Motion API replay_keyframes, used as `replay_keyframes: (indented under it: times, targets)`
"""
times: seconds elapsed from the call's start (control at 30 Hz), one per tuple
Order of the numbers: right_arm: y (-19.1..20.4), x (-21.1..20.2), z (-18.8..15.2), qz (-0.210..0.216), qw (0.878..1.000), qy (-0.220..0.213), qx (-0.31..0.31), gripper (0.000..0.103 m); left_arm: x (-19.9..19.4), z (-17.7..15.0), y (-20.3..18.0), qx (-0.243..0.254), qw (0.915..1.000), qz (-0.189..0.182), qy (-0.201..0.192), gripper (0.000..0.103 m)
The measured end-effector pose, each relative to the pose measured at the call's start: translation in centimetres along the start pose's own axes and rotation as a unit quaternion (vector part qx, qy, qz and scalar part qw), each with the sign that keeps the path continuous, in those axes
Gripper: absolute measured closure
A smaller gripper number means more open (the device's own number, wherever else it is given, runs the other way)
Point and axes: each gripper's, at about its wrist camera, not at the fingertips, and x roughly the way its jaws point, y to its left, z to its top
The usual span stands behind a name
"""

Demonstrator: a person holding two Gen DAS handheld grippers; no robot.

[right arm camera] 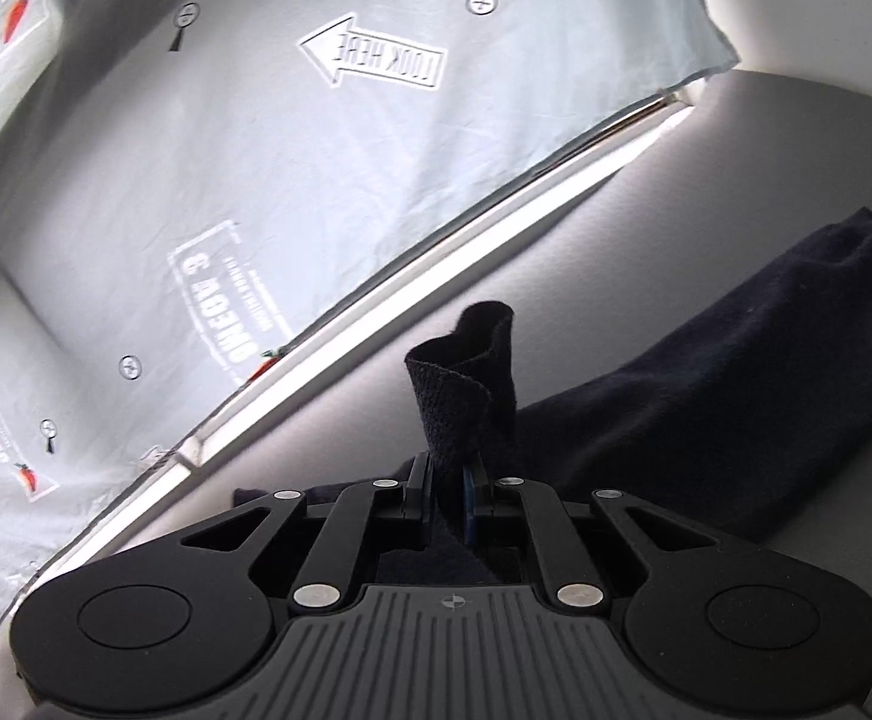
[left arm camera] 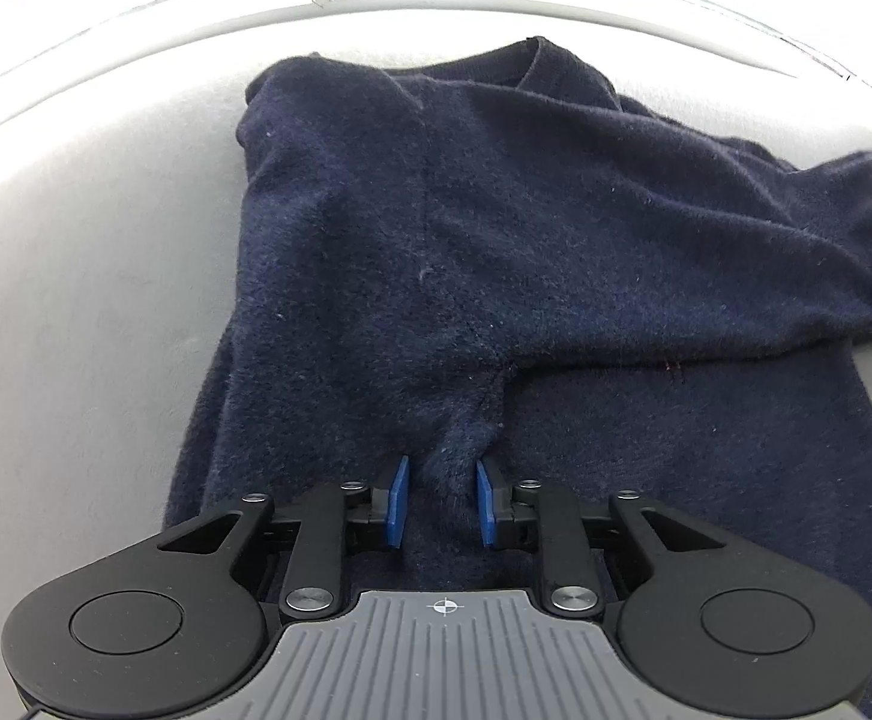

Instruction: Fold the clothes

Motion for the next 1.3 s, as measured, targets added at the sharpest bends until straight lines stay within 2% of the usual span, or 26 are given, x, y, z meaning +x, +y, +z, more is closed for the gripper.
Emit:
replay_keyframes:
  times: [0.2,0.33,0.57,0.77,1.0,1.1,1.2,1.3]
  targets:
    - [5.4,-0.7,-3.6,0.046,0.998,0.041,-0.012,0.093,-2.4,0.1,2.5,-0.034,0.9991,-0.024,-0.011,0.073]
    - [9.1,-0.3,-6.8,0.075,0.994,0.074,-0.021,0.093,-3.1,-0.2,3.8,-0.032,0.9990,-0.028,-0.015,0.073]
    - [14.4,0.1,-11.6,0.098,0.987,0.124,-0.032,0.093,-4.1,-1.0,5.1,-0.026,0.9990,-0.022,-0.028,0.073]
    - [16.6,1.1,-13.2,0.080,0.987,0.129,-0.045,0.093,-5.2,-2.7,7.9,-0.048,0.9981,-0.016,-0.034,0.073]
    - [18.6,1.5,-13.2,0.079,0.988,0.127,-0.043,0.092,-5.4,-4.2,10.9,-0.083,0.9961,-0.014,-0.026,0.073]
    - [18.9,2.6,-14.5,0.078,0.985,0.148,-0.045,0.091,-5.1,-4.3,11.5,-0.095,0.9951,-0.020,-0.021,0.073]
    - [18.5,4.7,-16.3,0.052,0.981,0.185,-0.036,0.091,-4.3,-4.2,11.8,-0.106,0.9941,-0.023,-0.008,0.073]
    - [18.6,5.1,-17.4,0.043,0.981,0.185,-0.041,0.091,-4.0,-4.4,11.8,-0.104,0.9943,-0.021,-0.004,0.073]
